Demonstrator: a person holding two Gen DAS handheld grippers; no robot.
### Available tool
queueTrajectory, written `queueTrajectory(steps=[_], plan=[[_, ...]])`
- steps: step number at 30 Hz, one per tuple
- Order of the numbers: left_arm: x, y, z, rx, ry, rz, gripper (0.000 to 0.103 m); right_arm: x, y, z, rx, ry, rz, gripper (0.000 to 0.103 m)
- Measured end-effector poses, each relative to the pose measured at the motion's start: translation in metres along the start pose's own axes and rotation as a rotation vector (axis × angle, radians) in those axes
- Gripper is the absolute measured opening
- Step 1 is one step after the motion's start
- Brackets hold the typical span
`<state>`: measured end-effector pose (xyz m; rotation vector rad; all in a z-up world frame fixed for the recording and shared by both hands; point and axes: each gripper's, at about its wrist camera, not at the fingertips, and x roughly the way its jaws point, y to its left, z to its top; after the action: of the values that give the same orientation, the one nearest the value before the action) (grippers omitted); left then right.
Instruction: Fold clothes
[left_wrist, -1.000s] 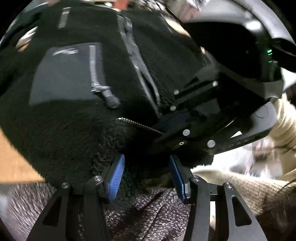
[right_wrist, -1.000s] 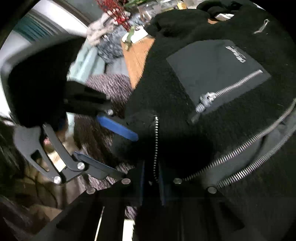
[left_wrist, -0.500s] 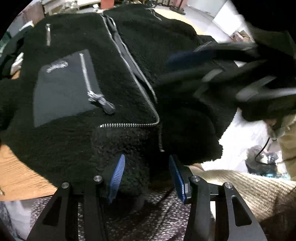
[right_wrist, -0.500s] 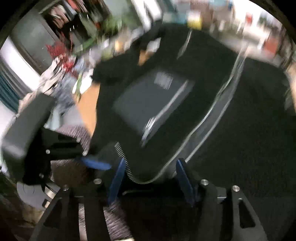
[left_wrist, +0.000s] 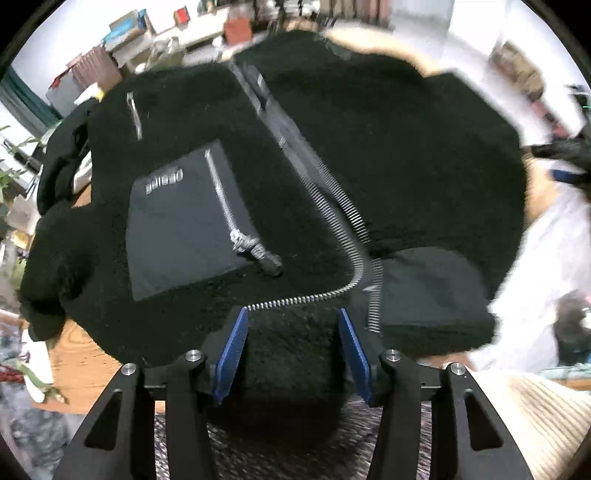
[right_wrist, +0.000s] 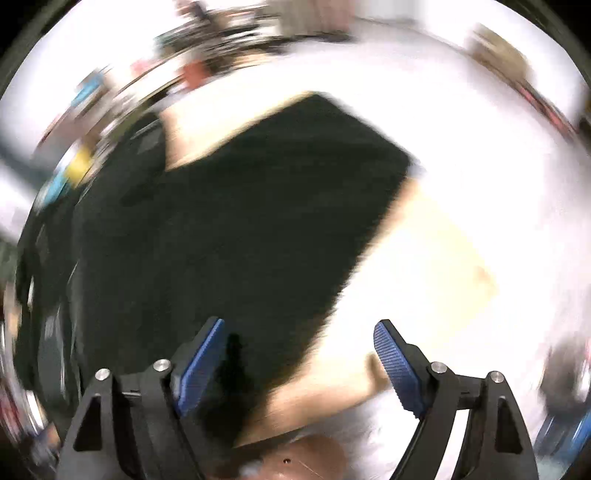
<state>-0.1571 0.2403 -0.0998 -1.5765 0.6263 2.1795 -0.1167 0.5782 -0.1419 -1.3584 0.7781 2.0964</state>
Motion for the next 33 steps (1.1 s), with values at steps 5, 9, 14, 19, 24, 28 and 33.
queueTrajectory(steps=[5,9,14,19,24,28,33], plan=[[-0.032,0.000,-0.001,-0.019,-0.067,-0.039,0.053,0.022,-0.034,0.020,0.042,0.036,0.054,0.066],[-0.041,-0.003,0.017,-0.008,-0.073,-0.052,0.053,0.042,-0.040,0.043,0.060,0.051,0.042,0.064],[-0.024,-0.010,0.038,-0.014,-0.022,-0.065,0.053,0.041,-0.072,0.081,0.192,-0.025,0.112,0.063],[-0.003,-0.039,0.065,0.049,0.023,-0.033,0.053,0.062,-0.106,0.127,0.292,0.003,0.111,0.065],[0.014,-0.071,0.087,0.158,0.086,0.011,0.053,0.093,-0.122,0.158,0.289,0.074,0.165,0.065],[0.033,-0.084,0.093,0.185,0.150,-0.039,0.053,0.111,-0.134,0.165,0.352,0.118,0.300,0.065],[0.060,-0.085,0.092,0.168,0.209,-0.074,0.057,0.125,-0.139,0.166,0.377,0.122,0.351,0.058]])
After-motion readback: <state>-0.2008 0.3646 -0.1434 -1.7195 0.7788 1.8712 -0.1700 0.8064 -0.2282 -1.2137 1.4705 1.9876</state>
